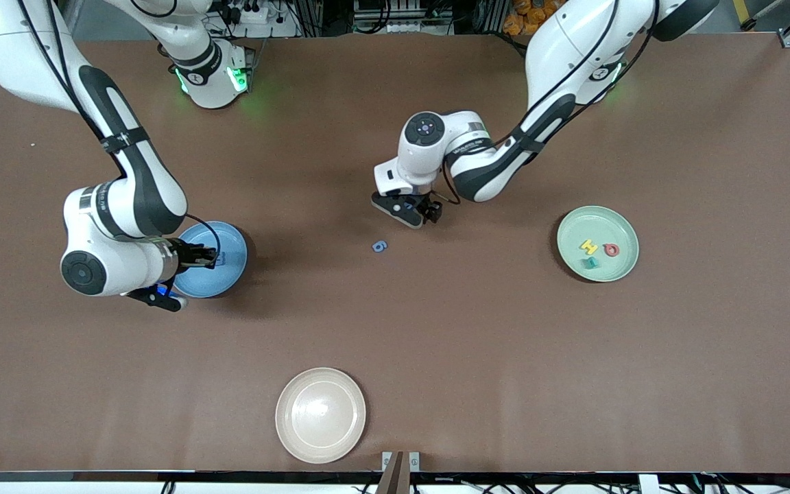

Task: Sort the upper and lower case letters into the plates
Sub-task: 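Carry the u to the blue plate while the left gripper reaches the M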

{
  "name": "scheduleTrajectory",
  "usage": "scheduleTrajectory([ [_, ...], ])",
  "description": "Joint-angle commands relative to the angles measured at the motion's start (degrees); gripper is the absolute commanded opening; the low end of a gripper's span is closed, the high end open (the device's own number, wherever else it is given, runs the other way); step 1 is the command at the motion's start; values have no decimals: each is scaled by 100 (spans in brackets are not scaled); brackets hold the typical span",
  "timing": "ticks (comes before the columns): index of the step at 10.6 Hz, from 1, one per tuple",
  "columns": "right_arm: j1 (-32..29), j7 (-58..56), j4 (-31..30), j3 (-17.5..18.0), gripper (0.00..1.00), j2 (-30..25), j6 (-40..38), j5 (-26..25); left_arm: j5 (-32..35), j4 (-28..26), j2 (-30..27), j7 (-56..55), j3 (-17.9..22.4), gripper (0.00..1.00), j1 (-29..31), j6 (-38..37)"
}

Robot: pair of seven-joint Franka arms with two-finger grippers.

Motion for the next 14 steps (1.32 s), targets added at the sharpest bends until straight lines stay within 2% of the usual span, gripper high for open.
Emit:
scheduleTrajectory([
  [1, -131, -102, -546, 87, 4, -193, 495, -101, 343, -9, 11, -359, 61, 89, -202, 57],
  [2, -131, -94, -538, 78, 32, -193, 505, -102, 431, -87, 3, -359, 70, 88, -203, 57],
  [4, -149, -50, -530, 78, 94, -193, 479, -110, 685, -228, -32, -351, 61, 88, -89, 57],
  [5, -158, -41, -512, 78, 100, -202, 461, -110, 704, -229, -24, -351, 61, 88, -88, 57],
  [11, -123, 90, -416, 113, 100, -237, 347, -93, 713, -483, -155, -342, 61, 85, 17, 57],
  [14, -96, 100, -223, 236, 100, -342, 207, -93, 704, -492, -164, -324, 52, 72, 26, 57],
])
